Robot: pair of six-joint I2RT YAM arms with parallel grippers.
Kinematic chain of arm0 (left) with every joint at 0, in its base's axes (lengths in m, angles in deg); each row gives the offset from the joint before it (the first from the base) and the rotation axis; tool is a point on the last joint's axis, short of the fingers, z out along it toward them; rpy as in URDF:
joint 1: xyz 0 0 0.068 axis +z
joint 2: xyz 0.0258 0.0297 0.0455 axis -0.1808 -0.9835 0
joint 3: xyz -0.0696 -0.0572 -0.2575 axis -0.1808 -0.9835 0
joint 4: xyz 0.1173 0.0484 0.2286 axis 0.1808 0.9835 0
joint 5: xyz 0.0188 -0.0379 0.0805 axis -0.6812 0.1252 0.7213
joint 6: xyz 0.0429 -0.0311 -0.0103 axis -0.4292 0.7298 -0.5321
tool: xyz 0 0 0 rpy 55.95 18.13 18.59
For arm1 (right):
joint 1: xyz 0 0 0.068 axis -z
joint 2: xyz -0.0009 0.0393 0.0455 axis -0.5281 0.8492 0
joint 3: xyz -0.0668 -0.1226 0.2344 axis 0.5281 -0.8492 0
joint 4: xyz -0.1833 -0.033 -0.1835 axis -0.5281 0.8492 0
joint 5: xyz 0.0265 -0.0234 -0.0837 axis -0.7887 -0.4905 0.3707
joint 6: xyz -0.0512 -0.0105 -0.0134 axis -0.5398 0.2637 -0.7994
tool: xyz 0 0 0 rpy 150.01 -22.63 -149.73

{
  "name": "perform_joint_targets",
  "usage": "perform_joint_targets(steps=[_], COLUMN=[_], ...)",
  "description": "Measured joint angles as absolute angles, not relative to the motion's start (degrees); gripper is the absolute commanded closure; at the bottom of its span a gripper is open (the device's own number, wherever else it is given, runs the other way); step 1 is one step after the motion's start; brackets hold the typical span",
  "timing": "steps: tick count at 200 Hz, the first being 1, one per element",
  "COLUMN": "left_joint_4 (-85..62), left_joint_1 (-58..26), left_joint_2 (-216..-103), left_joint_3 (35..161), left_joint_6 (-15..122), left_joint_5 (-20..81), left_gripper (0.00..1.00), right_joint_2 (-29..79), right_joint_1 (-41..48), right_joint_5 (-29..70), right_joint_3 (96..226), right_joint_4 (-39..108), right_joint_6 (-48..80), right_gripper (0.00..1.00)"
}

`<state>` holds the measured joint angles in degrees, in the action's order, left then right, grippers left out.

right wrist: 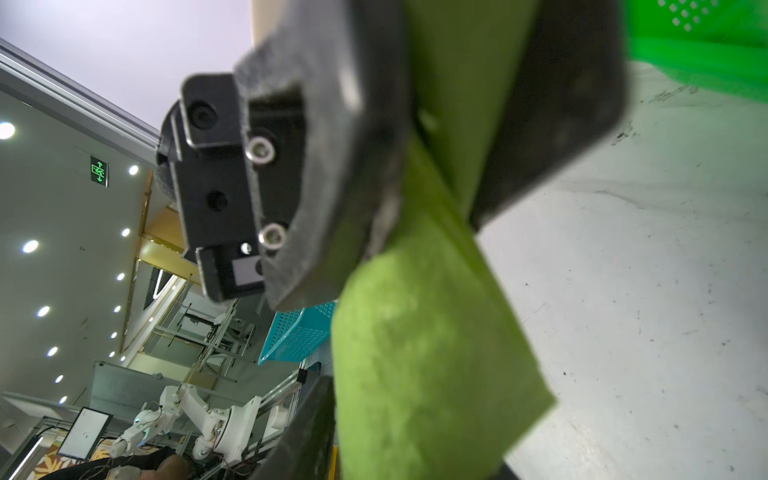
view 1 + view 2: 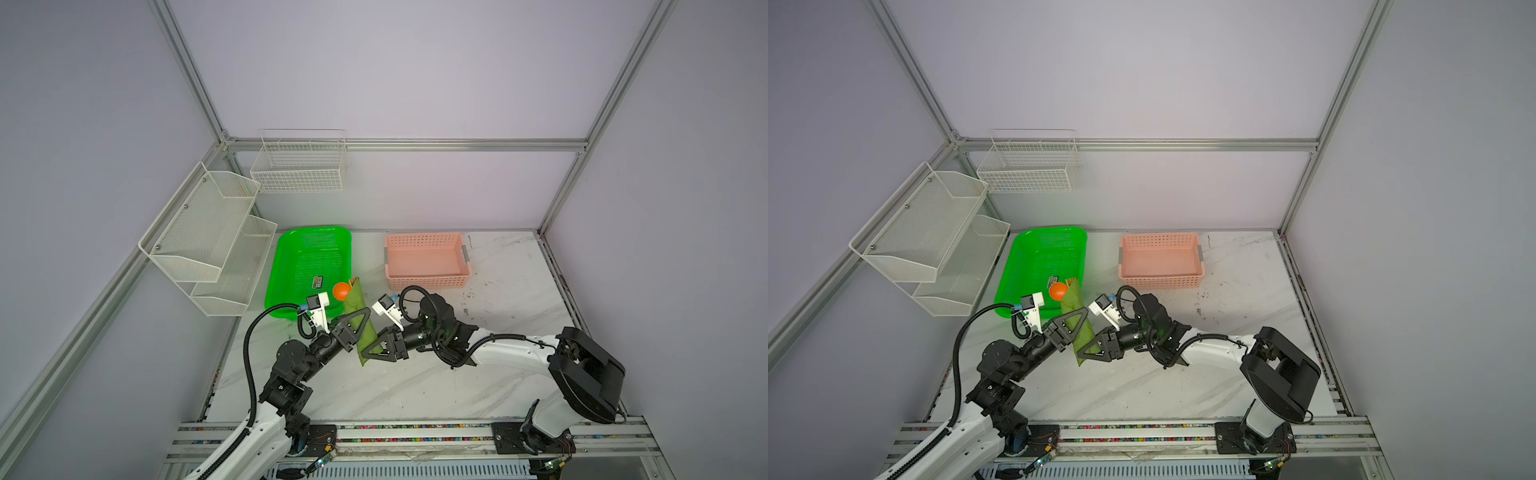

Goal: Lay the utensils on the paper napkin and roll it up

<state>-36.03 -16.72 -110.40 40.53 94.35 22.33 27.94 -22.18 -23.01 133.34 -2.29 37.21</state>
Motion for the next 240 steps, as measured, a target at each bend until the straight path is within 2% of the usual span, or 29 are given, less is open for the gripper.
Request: perform_joint_targets(steps=[43, 99, 116, 134, 144, 164, 205, 240], left_joint_4=[-36.0, -36.9, -36.9, -36.9, -37.0, -37.1, -36.8, -36.1], left_joint_1=[-16.7, -16.7, -16.7, -16.7, -16.7, -16.7, -16.7, -16.7], left_joint_2=[-110.2, -110.6, -110.9, -111.2, -111.5, -112.0, -111.7, -111.2], left_joint_3=[40.5, 40.5, 40.5, 40.5, 40.6, 40.6, 40.9, 41.7], left_joint_6=[94.4, 94.6, 94.6, 94.6, 94.7, 94.8, 94.7, 94.3], left_joint_5=[22.7, 22.8, 22.9, 22.8, 22.6, 22.5, 22.5, 22.7], left_gripper=[1.0, 1.0, 1.0, 1.0, 1.0, 1.0, 1.0, 1.0], right_joint_2=[27.3, 27.6, 28.4, 29.4, 30.1, 31.2, 30.1, 22.8], right_joint_1=[-17.9, -17.9, -18.6, -19.4, -19.6, -19.8, -19.0, -16.1], right_joint_5=[-23.5, -26.2, -26.9, -27.6, -27.8, -27.9, -26.0, -22.4], right_joint_3=[136.6, 141.9, 141.9, 141.9, 141.9, 141.9, 139.8, 137.9], right_joint_4=[5.0, 9.8, 9.5, 9.0, 8.6, 8.1, 8.9, 16.4], right_joint_6=[34.0, 30.8, 30.8, 31.0, 31.4, 31.6, 31.3, 28.8], right_gripper=[0.5, 0.51, 0.55, 0.68, 0.71, 0.54, 0.47, 0.42])
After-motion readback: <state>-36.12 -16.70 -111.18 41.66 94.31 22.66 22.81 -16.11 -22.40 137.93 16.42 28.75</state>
